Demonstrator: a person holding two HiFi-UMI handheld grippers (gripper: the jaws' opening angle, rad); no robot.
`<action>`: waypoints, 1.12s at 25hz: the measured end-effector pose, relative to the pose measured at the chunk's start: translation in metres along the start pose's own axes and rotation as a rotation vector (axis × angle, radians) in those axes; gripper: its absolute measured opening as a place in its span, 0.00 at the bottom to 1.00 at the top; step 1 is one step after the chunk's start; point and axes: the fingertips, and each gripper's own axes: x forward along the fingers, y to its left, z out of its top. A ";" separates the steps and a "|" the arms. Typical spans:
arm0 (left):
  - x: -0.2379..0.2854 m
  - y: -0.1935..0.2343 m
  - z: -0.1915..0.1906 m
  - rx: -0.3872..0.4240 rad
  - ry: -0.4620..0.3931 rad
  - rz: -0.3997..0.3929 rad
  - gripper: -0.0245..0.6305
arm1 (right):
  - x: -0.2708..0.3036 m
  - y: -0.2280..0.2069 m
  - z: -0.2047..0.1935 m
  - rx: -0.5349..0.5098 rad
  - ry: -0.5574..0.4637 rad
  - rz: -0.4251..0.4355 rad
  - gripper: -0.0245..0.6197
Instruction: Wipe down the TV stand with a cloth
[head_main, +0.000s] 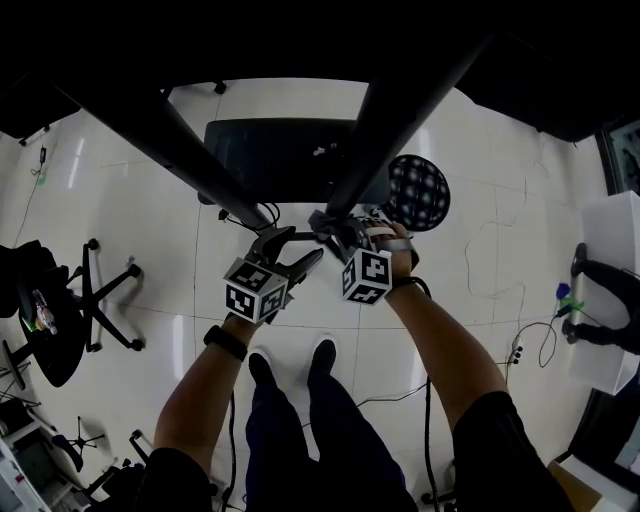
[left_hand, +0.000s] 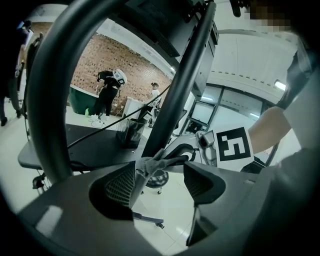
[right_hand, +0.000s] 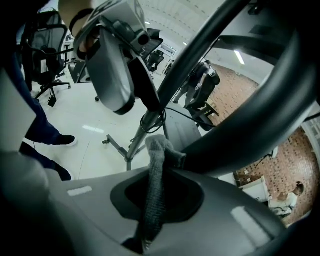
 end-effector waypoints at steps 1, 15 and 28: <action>-0.001 0.000 -0.003 -0.003 0.005 0.000 0.54 | 0.003 0.002 -0.001 0.012 0.006 0.006 0.06; -0.080 -0.039 0.072 0.055 -0.112 0.007 0.54 | -0.125 -0.028 0.090 0.240 -0.244 -0.048 0.06; -0.234 -0.166 0.174 0.217 -0.292 -0.028 0.54 | -0.345 -0.024 0.194 0.320 -0.464 -0.165 0.06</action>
